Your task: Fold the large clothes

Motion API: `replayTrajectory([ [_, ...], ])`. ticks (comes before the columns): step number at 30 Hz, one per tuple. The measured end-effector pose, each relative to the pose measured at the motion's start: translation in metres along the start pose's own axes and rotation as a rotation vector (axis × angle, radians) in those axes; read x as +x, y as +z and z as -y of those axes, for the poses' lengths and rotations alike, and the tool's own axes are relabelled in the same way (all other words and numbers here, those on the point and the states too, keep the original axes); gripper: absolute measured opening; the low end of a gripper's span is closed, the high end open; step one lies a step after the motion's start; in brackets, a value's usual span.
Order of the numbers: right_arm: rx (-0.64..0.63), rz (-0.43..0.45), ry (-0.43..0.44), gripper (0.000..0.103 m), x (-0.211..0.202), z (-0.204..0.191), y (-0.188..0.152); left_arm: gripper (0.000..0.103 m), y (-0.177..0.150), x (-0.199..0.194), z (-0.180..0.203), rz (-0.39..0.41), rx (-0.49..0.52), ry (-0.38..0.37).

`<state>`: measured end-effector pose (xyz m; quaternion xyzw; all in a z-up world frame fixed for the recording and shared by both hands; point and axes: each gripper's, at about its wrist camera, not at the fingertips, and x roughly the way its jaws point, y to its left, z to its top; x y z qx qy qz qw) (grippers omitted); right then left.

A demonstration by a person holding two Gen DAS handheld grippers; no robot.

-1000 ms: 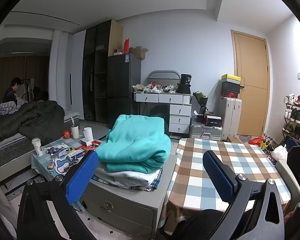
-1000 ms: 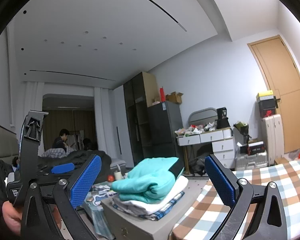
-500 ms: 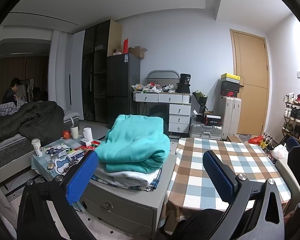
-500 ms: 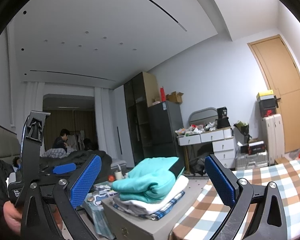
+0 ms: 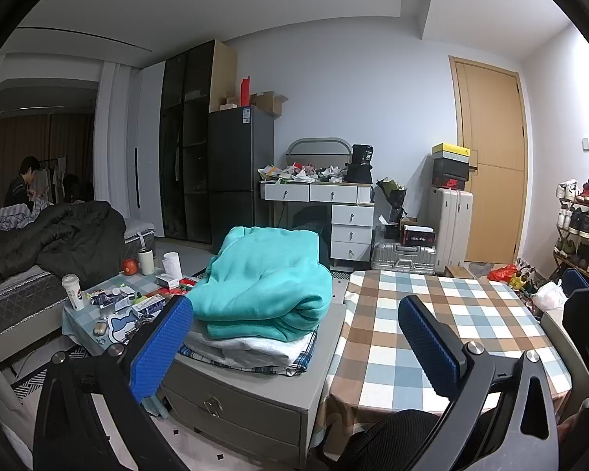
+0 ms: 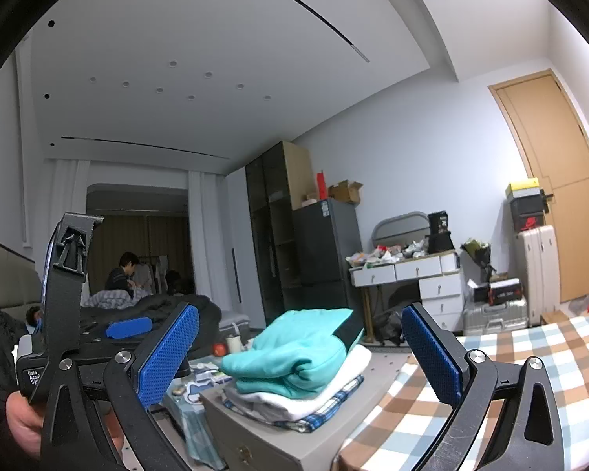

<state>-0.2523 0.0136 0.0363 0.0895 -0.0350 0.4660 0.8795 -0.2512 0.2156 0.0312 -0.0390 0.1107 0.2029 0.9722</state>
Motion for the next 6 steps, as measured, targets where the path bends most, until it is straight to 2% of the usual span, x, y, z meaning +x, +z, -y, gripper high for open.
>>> replayTrajectory([
  [4,0.003,0.002,-0.003,0.103,-0.0015,0.0018,-0.0014,0.102,-0.0006,-0.0029,0.0009,0.004,0.009,-0.006],
  [6,0.013,0.002,-0.003,0.103,-0.0027,0.0040,-0.0027,0.102,-0.0004,0.0008,0.0008,-0.001,0.006,-0.040],
])
